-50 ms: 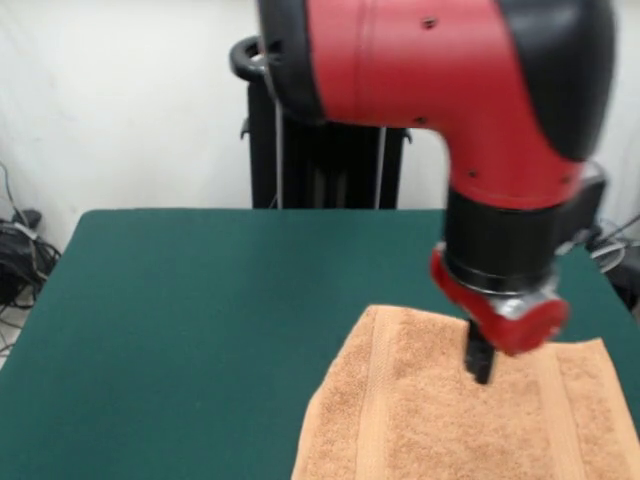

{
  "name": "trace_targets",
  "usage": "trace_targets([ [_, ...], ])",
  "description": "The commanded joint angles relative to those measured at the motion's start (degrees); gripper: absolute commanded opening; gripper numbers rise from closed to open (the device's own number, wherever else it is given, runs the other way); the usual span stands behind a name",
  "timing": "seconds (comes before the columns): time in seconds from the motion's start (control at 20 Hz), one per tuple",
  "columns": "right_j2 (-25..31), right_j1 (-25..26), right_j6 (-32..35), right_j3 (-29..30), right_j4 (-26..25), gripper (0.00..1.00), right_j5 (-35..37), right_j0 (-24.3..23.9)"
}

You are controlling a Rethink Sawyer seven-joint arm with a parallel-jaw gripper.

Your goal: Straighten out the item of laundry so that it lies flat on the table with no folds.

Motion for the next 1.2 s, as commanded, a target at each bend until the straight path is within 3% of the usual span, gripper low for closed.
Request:
trace_targets([
  [0.05,5.4,-3.9,-12.0,14.7,-4.5,0.0,-1.9,-2.6],
  [0.45,8.7,-4.6,-14.5,20.0,-9.5,0.0,-7.6,-8.0],
  [1.15,12.1,1.1,-7.9,16.9,-14.6,0.0,-14.9,-8.8],
  [1.2,12.2,1.0,-7.3,17.0,-14.8,1.0,-14.6,-8.7],
])
